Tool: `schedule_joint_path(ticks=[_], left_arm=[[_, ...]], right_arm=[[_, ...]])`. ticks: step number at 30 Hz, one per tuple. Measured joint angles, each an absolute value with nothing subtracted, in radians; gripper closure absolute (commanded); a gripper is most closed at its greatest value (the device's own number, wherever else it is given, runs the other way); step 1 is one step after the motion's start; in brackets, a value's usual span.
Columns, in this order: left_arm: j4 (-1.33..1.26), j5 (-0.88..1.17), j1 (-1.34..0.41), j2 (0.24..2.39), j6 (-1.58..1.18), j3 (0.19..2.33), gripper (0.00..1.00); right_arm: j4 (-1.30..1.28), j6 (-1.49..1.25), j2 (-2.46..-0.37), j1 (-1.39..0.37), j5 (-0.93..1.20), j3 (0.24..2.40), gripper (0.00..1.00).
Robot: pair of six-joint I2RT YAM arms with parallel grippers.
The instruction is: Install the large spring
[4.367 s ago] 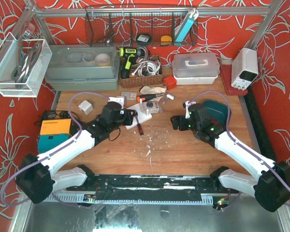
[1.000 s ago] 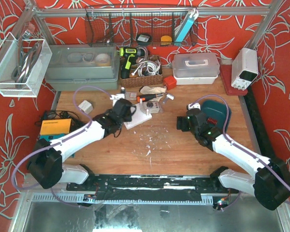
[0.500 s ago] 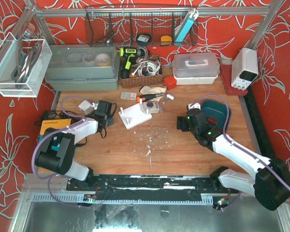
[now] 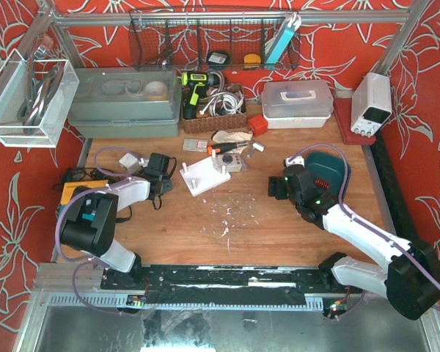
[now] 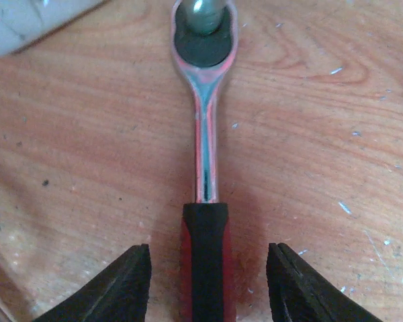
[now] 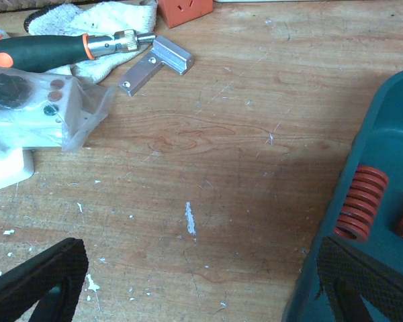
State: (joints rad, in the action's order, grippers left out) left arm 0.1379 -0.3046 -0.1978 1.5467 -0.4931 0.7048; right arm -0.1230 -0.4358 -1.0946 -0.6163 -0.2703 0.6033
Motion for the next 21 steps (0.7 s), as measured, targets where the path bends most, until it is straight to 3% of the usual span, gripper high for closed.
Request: schedule_joint_path(ticks=[7,12,16,21], left_arm=[[0.140,-0.280,-0.202,1.392,-0.508,0.704,0.28],[0.078,-0.197,-0.279,1.214,-0.501,0.701,0.01],[0.036,-0.126,-0.375,1.139,-0.488,0.703,0.00],[-0.056,-0.056,-0.528,1.064,-0.468,0.674,0.00]], right_arm=[[-0.125,-0.427,-1.095,-0.616,-0.250,0.604,0.09],[-0.137,-0.412,-1.101,-0.616,-0.172,0.640,0.30],[-0.118,-0.407,-1.152,-0.616,-0.082,0.693,0.42],[-0.101,-0.381,-1.308,-0.616,0.022,0.789,0.49]])
